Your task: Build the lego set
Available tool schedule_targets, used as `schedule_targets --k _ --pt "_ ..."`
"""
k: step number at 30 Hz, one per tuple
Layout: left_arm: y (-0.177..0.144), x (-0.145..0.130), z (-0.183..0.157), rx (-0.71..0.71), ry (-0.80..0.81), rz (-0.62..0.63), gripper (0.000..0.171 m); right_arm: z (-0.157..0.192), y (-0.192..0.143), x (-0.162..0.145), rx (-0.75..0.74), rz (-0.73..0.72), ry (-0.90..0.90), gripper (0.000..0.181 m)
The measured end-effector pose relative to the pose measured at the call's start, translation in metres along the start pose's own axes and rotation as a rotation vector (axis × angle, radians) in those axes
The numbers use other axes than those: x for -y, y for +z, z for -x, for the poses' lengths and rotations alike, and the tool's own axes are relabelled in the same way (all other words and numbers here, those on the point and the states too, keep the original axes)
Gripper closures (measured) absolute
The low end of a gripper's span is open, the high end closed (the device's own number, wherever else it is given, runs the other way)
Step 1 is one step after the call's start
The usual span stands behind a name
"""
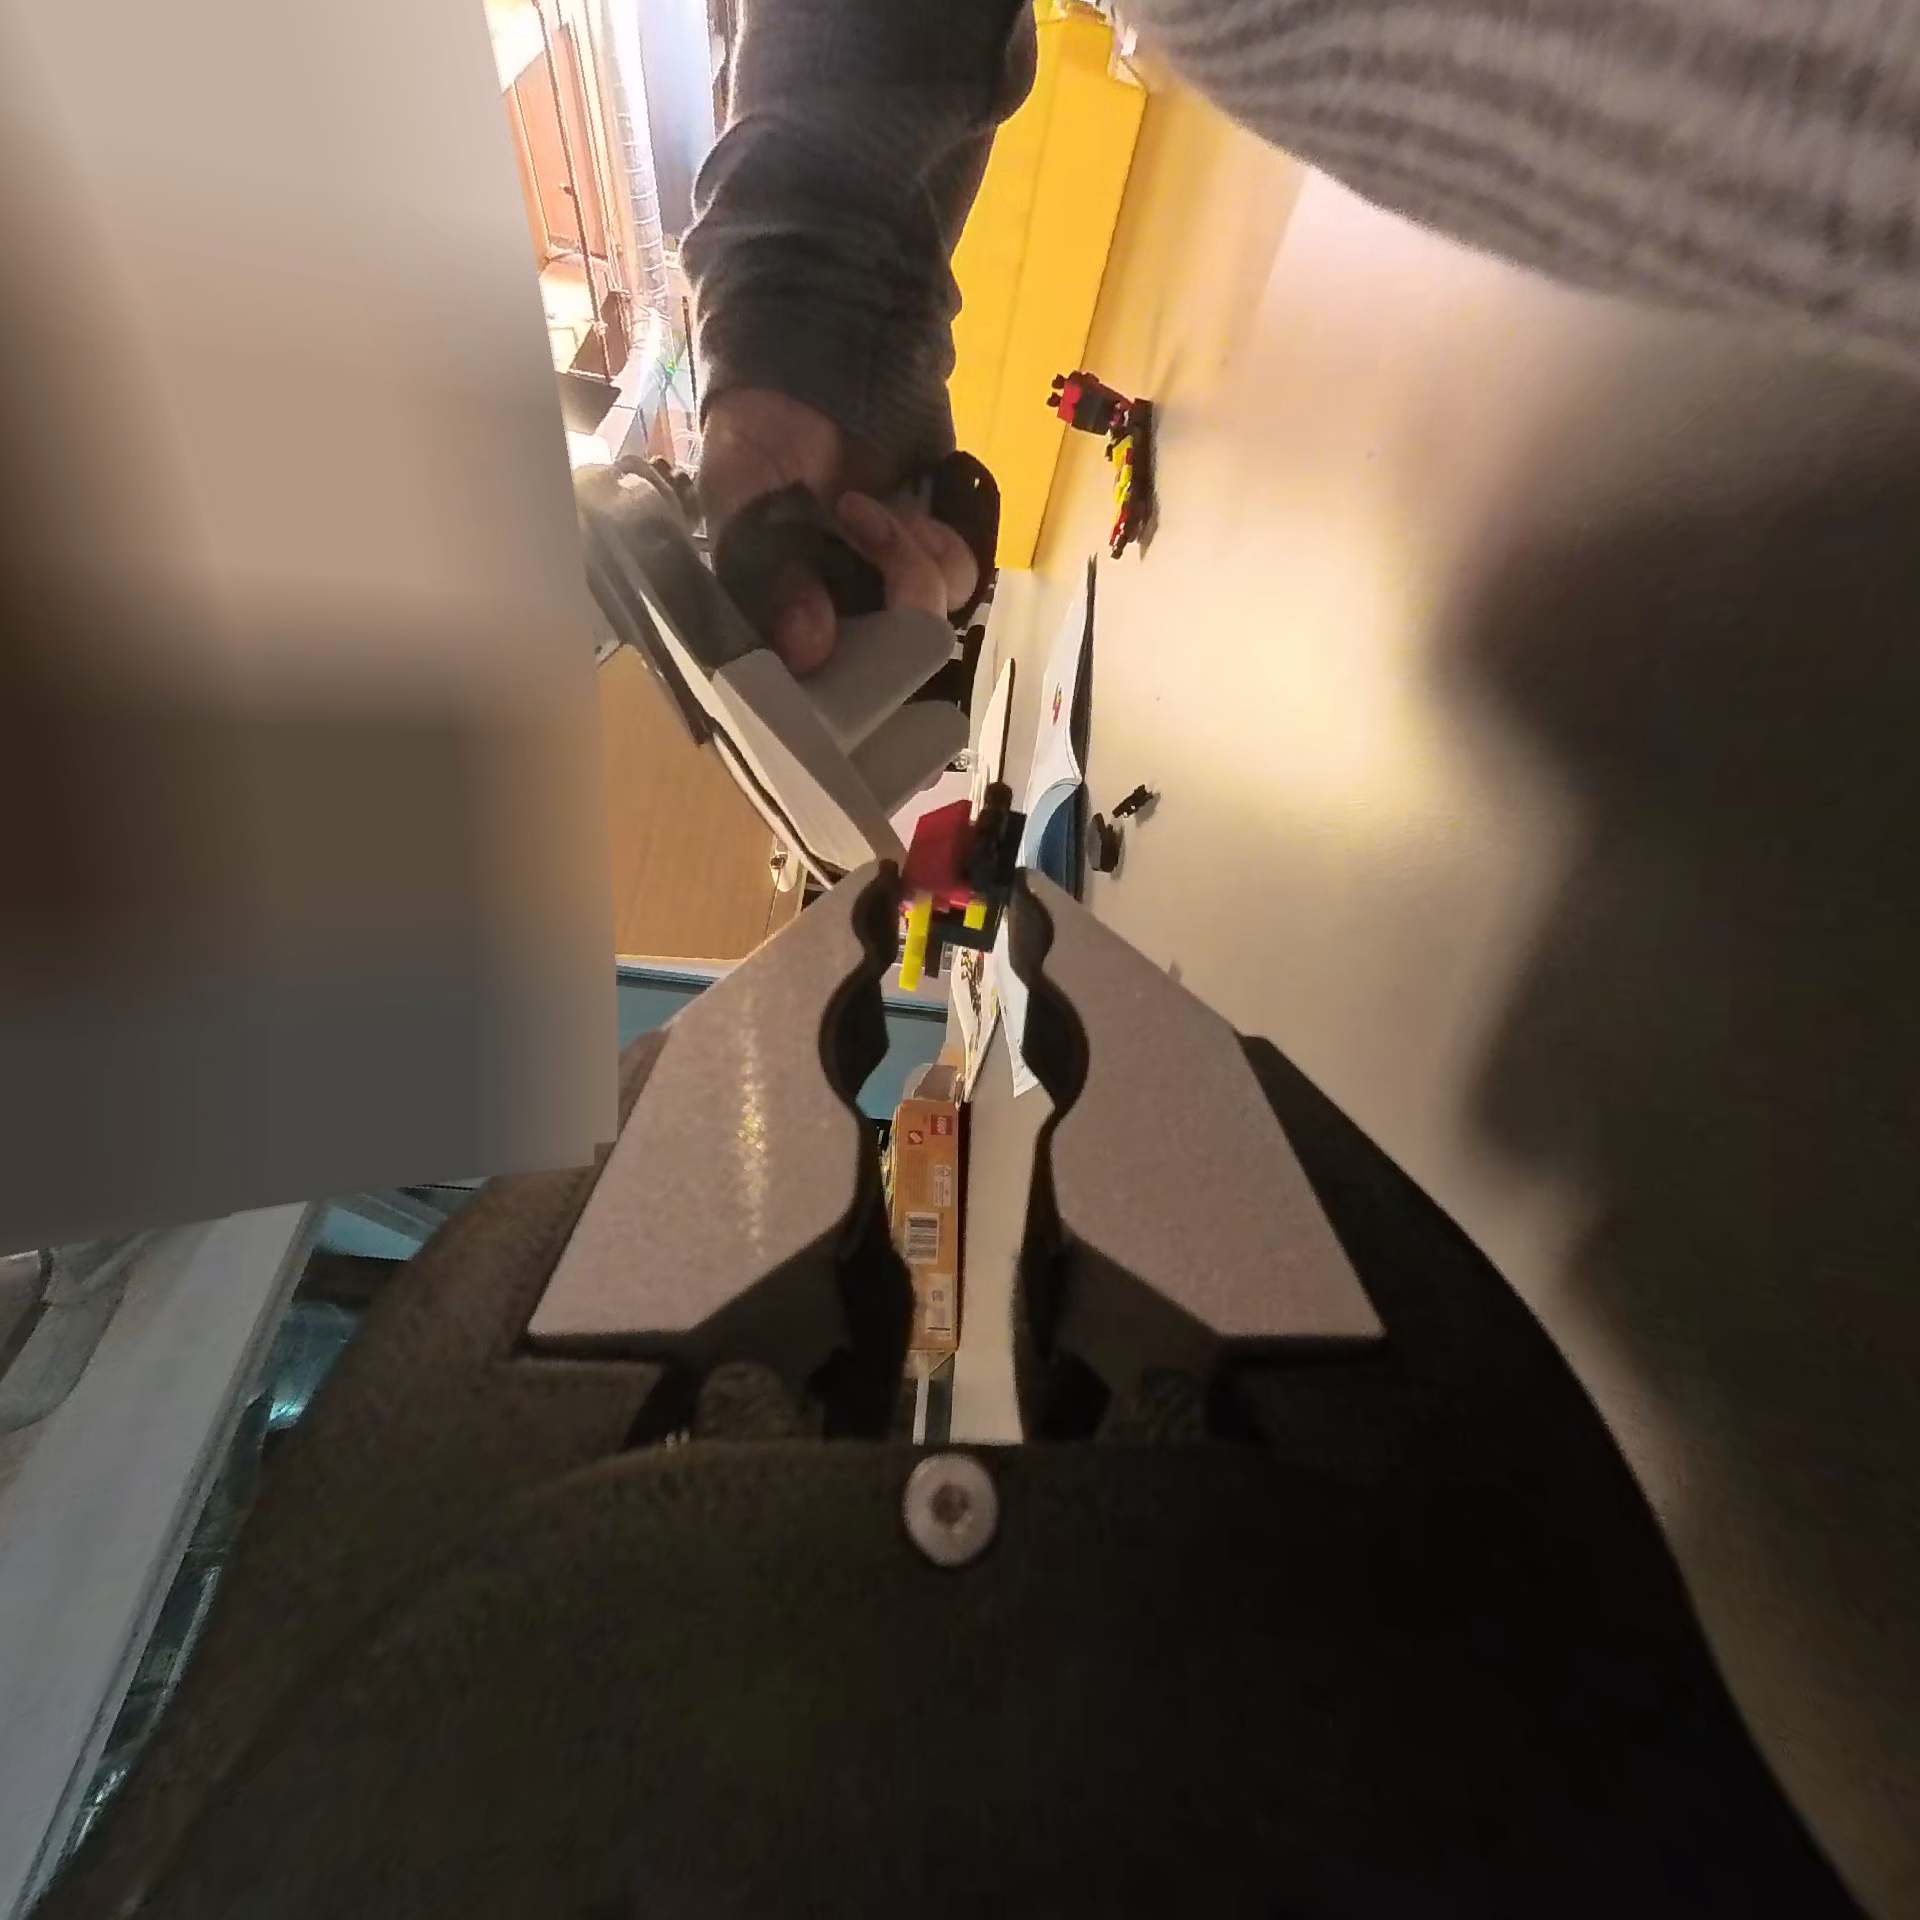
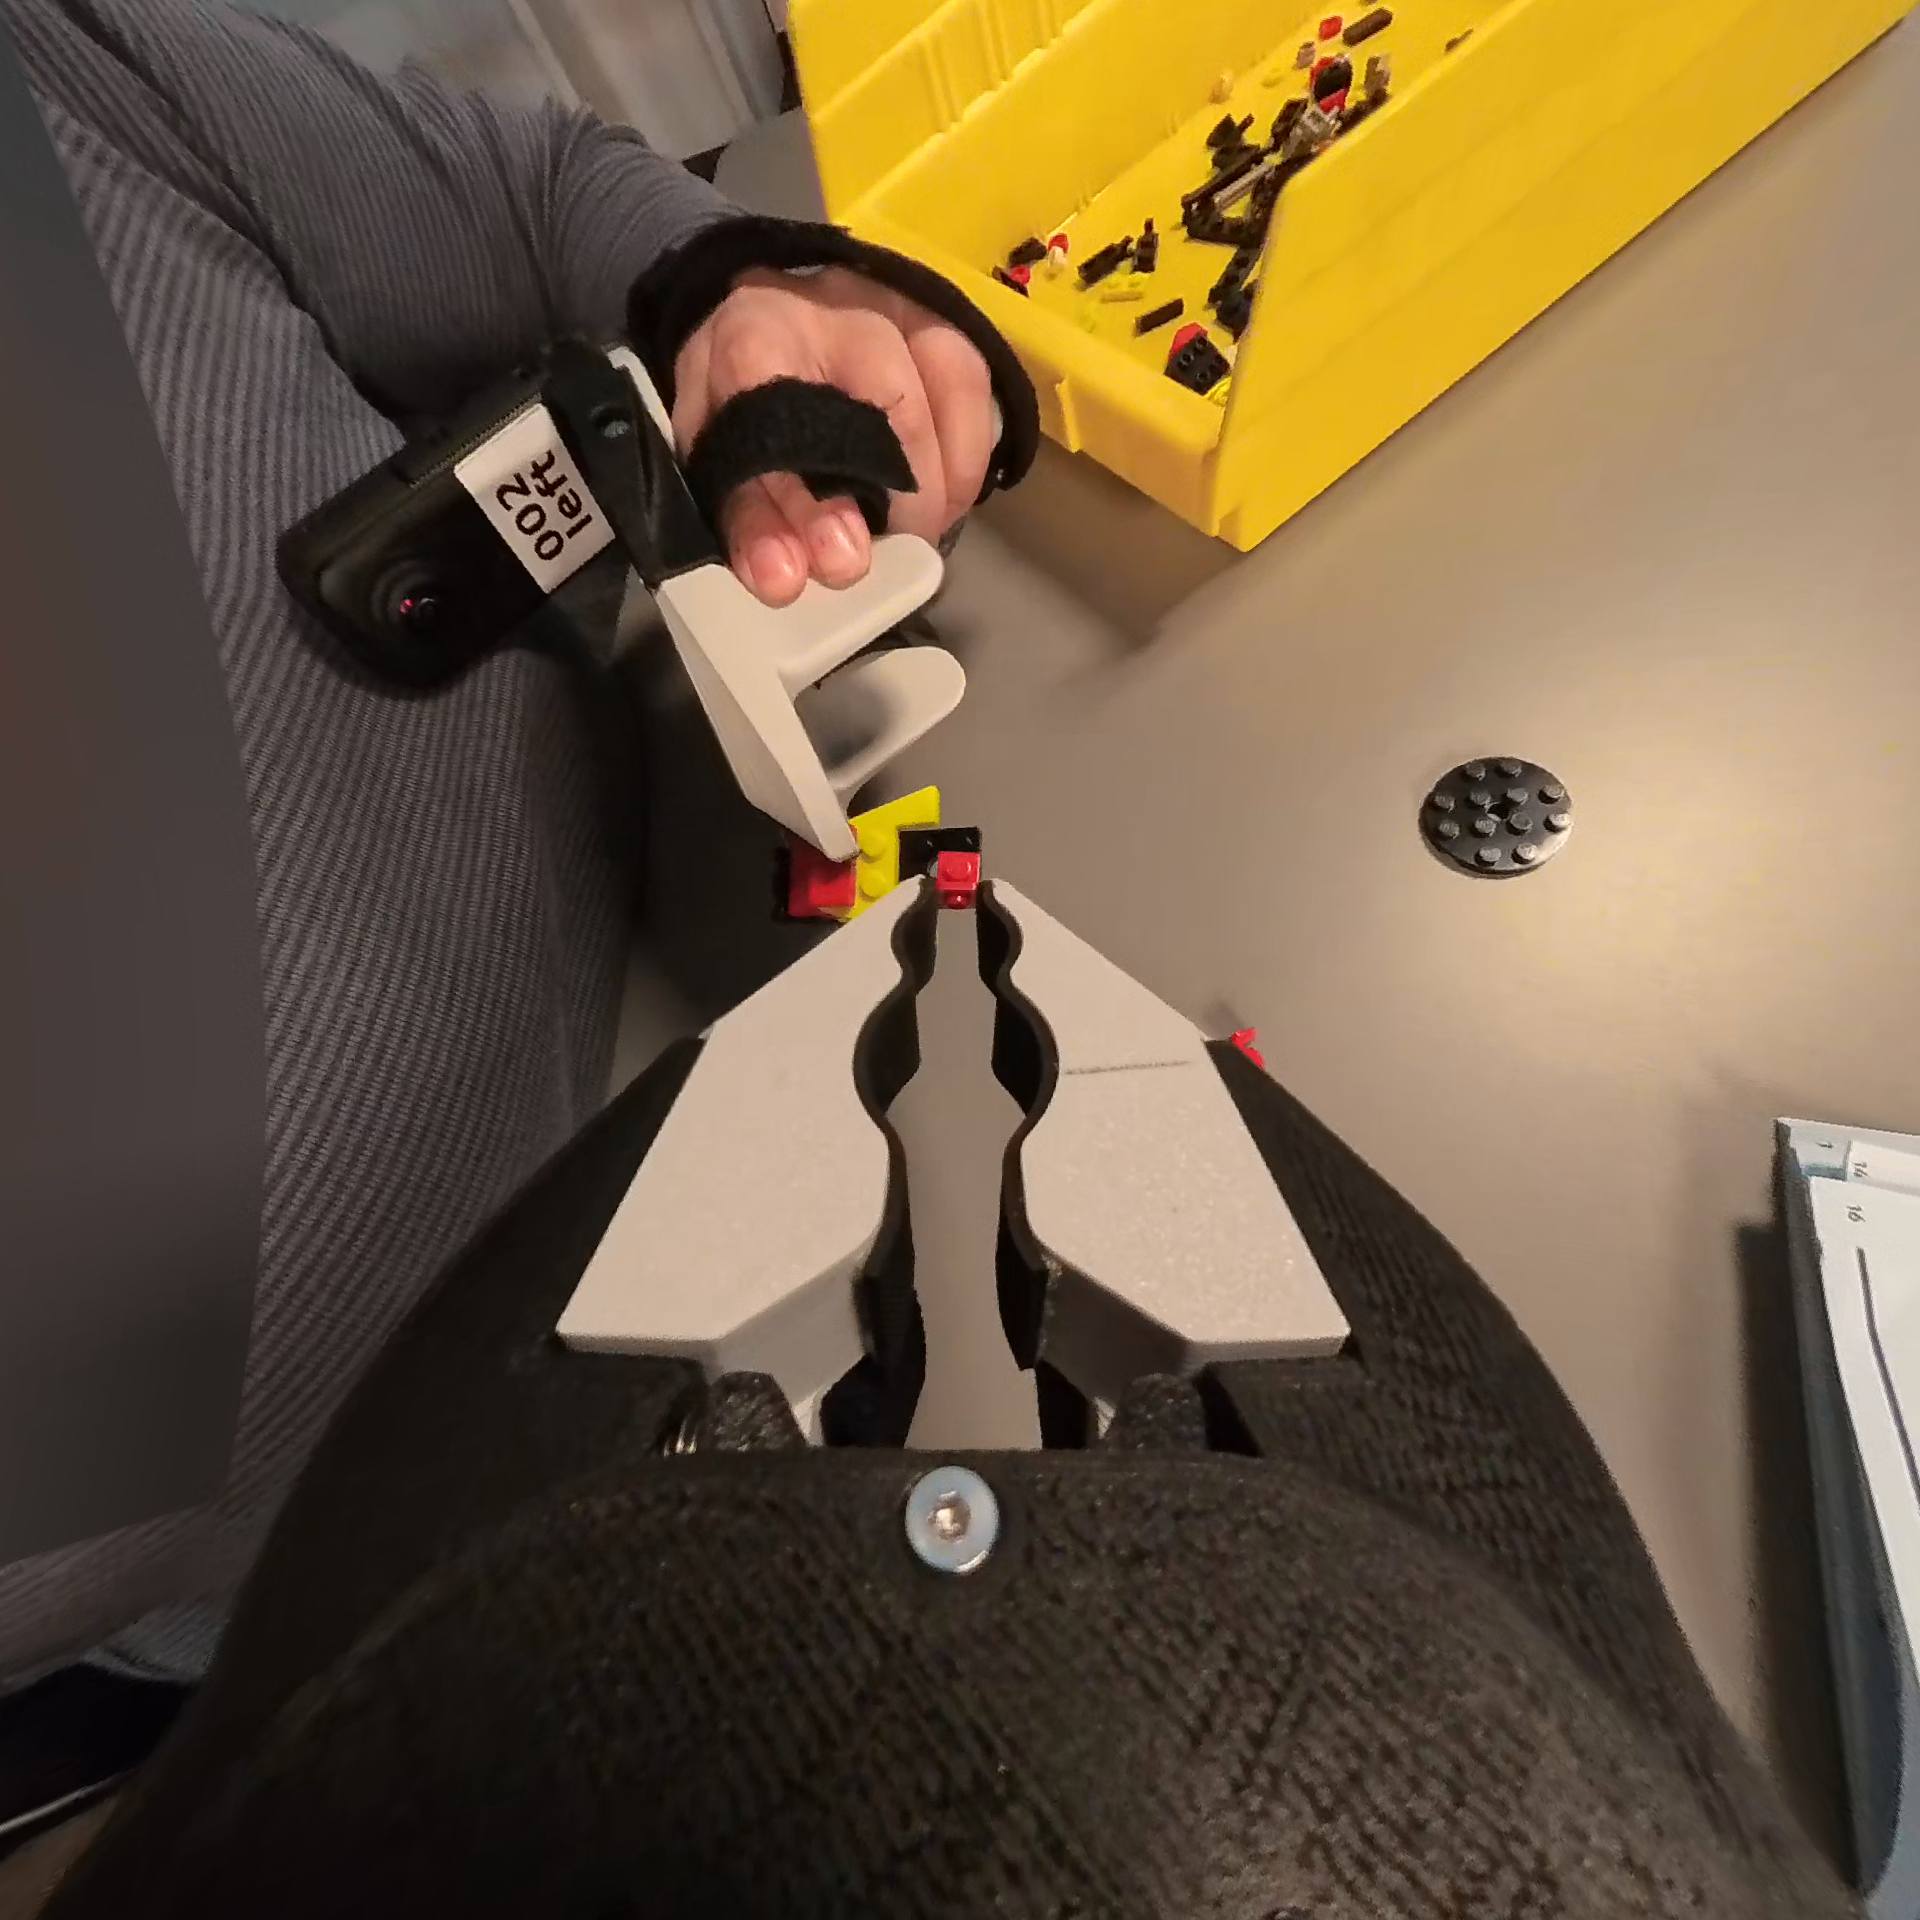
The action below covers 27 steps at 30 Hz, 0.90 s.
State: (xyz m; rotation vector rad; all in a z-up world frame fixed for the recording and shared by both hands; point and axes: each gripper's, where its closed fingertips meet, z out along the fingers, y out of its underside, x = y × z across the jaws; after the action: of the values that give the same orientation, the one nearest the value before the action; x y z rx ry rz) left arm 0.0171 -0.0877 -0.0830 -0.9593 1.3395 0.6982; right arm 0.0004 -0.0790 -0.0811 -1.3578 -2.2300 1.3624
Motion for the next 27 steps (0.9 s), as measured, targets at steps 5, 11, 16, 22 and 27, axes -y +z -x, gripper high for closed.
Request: schedule_targets --k 5,11,16,22,27 --pt "0.0004 0.0004 0.0007 0.002 0.001 -0.001 0.151 0.0005 0.0000 0.0003 -0.028 0.016 -0.045 0.176" --pt "0.0003 0.0014 0.0038 0.019 0.007 -0.004 0.151 0.0024 -0.0012 0.0031 -0.041 0.014 -0.064 0.176" --pt "0.0001 0.0018 0.0073 0.039 0.013 -0.005 0.151 0.0056 -0.0028 0.0063 -0.056 0.008 -0.086 0.176" --pt "0.0001 0.0021 0.0098 0.054 0.019 -0.005 0.151 0.0057 -0.0038 0.0090 -0.082 0.001 -0.107 0.175" --pt "0.0003 0.0019 0.0102 0.056 0.021 -0.006 0.151 0.0060 -0.0042 0.0093 -0.084 0.001 -0.107 0.175"
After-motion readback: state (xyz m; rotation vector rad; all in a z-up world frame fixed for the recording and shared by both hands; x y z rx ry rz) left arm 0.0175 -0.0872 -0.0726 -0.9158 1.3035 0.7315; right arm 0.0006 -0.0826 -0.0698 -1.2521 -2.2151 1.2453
